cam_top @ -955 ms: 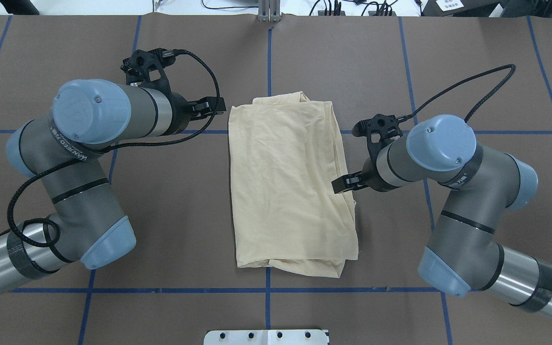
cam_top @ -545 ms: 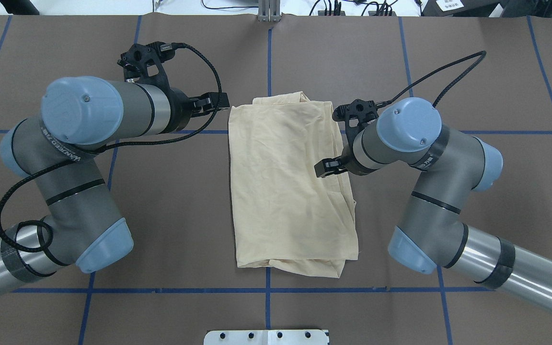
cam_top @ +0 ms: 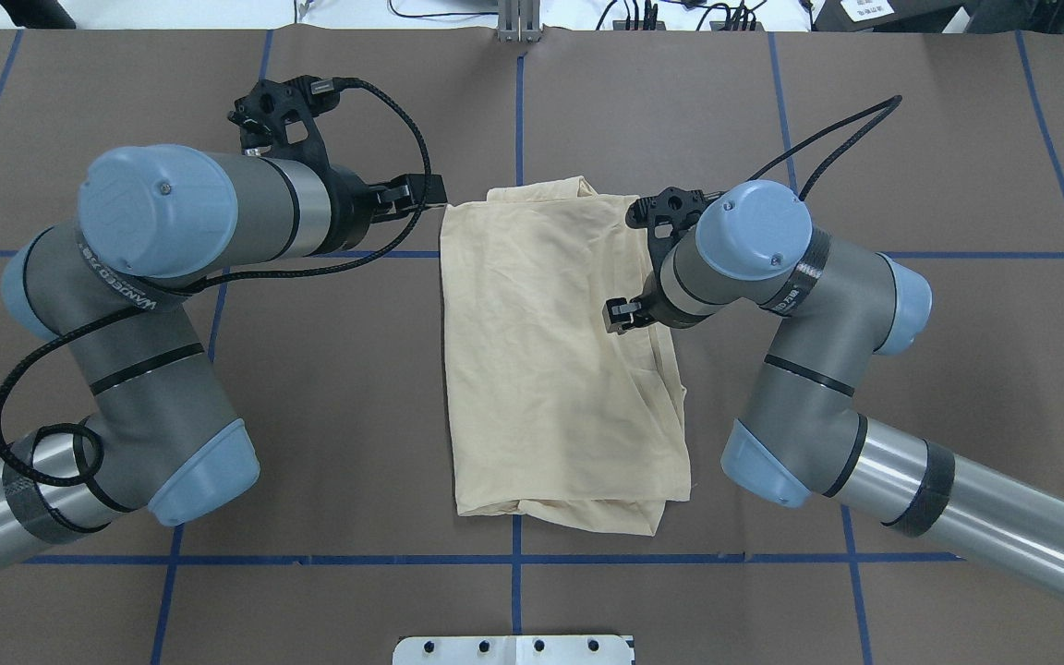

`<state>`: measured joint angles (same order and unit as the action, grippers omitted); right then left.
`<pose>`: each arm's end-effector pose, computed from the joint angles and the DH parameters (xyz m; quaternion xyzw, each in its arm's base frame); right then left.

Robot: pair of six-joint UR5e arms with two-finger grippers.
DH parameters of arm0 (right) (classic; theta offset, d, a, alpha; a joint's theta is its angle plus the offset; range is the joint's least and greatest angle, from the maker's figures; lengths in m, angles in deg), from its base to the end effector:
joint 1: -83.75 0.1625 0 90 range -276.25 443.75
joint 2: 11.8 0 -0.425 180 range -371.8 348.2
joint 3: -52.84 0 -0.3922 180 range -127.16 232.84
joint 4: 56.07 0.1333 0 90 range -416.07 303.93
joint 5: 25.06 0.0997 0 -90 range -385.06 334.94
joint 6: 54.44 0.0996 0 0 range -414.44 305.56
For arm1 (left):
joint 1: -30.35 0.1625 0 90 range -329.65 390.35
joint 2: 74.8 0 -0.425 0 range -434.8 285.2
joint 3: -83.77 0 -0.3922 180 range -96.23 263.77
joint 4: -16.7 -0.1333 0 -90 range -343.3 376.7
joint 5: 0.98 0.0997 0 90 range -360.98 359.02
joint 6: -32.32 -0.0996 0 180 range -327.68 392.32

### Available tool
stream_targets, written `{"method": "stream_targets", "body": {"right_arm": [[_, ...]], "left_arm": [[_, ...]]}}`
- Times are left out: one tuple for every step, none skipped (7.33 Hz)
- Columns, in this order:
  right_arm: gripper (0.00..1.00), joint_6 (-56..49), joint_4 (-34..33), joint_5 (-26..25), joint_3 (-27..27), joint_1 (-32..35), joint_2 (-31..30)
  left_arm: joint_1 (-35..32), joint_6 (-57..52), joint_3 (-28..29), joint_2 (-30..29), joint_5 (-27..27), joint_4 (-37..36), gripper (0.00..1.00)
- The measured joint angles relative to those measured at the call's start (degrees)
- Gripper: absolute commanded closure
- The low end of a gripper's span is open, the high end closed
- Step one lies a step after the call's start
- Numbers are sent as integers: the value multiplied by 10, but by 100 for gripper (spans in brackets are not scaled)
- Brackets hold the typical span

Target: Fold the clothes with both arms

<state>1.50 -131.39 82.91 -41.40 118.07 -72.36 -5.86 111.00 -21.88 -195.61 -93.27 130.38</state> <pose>-0.4974 -0.4638 0.3036 0.1095 -0.4147 -0.0619 0.9012 0.4201 -0.4678 0.1833 0.2165 0.5323 -0.1651 0.8015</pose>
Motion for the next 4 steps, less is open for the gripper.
{"method": "stream_targets", "body": {"right_arm": [[64,1,0,0,2,1,0],[64,1,0,0,7,2,1],[65,0,0,0,16,2,5],[65,-2,0,1,30,2,13]], "left_arm": [[0,0,0,-1,0,0,0],[0,0,0,-1,0,0,0],[0,0,0,-1,0,0,0],[0,0,0,-1,0,0,0]]}}
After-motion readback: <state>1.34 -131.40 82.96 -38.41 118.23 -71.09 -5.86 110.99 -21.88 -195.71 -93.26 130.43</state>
